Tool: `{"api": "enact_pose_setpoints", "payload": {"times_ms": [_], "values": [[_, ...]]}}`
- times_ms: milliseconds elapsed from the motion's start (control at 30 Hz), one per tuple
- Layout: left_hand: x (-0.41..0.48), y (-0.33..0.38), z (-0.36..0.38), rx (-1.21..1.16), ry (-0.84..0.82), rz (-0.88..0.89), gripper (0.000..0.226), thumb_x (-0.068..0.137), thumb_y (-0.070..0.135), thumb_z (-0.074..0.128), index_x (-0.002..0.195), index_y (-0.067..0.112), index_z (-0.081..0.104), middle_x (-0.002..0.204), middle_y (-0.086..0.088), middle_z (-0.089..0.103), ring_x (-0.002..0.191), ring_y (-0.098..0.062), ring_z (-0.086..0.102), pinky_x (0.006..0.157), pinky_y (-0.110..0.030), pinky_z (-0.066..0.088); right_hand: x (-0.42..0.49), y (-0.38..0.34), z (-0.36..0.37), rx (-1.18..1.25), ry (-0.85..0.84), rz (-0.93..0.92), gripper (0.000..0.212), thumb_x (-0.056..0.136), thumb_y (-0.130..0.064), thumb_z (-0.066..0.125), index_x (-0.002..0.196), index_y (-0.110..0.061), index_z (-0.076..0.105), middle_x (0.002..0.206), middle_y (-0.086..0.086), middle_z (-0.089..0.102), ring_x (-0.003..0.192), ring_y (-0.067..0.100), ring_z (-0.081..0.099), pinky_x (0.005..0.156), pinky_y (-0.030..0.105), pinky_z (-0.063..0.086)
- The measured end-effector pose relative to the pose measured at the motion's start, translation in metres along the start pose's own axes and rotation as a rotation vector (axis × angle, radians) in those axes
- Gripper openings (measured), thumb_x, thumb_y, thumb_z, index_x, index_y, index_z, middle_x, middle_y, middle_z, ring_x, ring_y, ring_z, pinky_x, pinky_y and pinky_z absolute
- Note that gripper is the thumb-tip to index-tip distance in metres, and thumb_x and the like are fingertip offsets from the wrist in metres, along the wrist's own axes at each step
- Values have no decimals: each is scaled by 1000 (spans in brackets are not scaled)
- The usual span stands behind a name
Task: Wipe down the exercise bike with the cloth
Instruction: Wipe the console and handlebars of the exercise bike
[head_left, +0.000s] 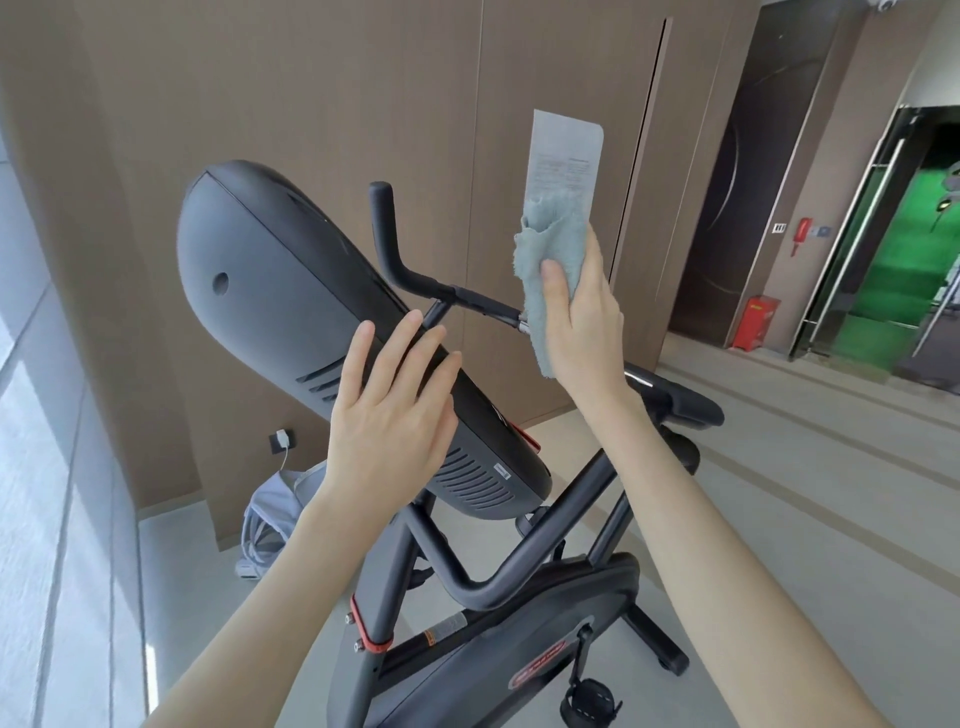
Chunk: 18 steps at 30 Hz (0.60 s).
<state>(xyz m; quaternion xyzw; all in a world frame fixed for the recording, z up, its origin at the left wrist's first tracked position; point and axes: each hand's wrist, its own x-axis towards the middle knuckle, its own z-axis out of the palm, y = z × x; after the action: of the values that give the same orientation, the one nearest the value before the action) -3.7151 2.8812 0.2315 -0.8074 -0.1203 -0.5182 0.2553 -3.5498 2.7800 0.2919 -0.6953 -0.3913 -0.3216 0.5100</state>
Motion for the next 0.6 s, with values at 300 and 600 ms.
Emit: {"api": "enact_pose_setpoints", "payload": {"times_ms": [300, 600], "values": [[0, -2, 0, 5, -4, 8, 31, 91, 20, 47, 116, 11, 64, 129, -11, 58, 135, -29, 34, 118, -47, 5, -64, 57, -21, -475, -50, -274, 57, 93, -40, 45, 127, 6, 47, 109, 20, 62, 94, 35, 61, 81, 41, 52], [-1, -5, -2, 47, -33, 51, 33, 91, 22, 48, 121, 13, 62, 131, -10, 57, 134, -29, 34, 118, -47, 7, -55, 26, -27, 65, 152, -98, 51, 99, -40, 31, 141, -11, 29, 135, 10, 40, 124, 11, 37, 104, 11, 26]]}}
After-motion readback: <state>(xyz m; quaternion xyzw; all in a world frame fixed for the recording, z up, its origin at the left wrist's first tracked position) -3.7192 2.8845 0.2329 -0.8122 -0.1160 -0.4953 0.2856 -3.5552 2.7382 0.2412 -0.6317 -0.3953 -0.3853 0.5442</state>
